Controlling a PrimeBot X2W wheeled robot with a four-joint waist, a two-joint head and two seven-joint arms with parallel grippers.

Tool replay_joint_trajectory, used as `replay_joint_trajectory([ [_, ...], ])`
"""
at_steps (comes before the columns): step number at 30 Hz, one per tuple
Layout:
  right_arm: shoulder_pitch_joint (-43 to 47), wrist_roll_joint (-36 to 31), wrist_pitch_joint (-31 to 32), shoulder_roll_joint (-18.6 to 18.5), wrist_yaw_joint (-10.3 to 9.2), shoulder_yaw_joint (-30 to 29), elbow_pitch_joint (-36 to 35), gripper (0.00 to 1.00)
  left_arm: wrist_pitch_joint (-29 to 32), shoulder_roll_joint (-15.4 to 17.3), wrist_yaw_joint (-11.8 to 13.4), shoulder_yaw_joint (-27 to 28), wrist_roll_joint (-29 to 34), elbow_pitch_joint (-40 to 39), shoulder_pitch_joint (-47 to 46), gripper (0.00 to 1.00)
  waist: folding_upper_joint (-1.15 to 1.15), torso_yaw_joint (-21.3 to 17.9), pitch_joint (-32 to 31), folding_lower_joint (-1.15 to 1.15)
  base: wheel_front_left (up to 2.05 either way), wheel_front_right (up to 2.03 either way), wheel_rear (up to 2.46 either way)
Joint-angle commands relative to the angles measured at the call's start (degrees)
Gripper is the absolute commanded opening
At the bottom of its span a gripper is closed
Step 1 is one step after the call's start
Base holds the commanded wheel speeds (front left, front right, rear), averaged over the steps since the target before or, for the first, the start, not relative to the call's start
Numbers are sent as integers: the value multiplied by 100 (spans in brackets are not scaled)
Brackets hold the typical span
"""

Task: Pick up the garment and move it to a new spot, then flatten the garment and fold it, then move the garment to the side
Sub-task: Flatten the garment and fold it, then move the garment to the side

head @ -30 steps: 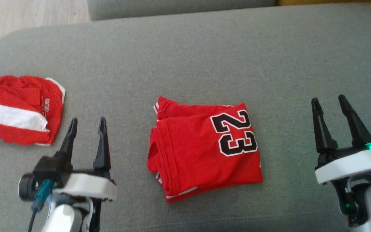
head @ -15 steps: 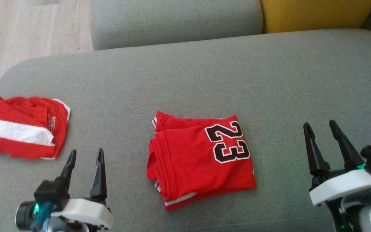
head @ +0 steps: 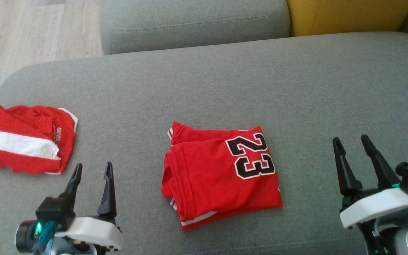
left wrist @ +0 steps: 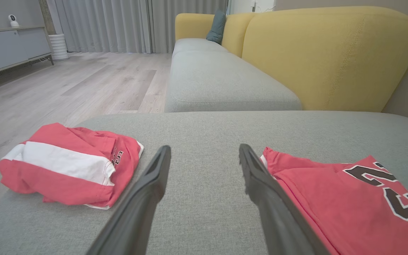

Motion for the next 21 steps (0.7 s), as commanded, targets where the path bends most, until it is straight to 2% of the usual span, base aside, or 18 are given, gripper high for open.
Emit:
replay_joint_trajectory([
  [1, -154, -42, 7, -60, -5, 92, -218, 100, -17, 137, 35, 243, -23, -210, -257, 100, 0, -5, 5, 0, 0, 0, 0],
  [14, -144, -61, 69, -54, -5, 64, -193, 100, -34, 152, 54, 199, -41, -199, -317, 100, 0, 33, 6, 0, 0, 0, 0],
  [21, -176, -50, 231, -93, -5, 49, 34, 100, -73, 113, 14, 110, -2, -263, -574, 100, 0, 319, 254, 0, 0, 0, 0],
])
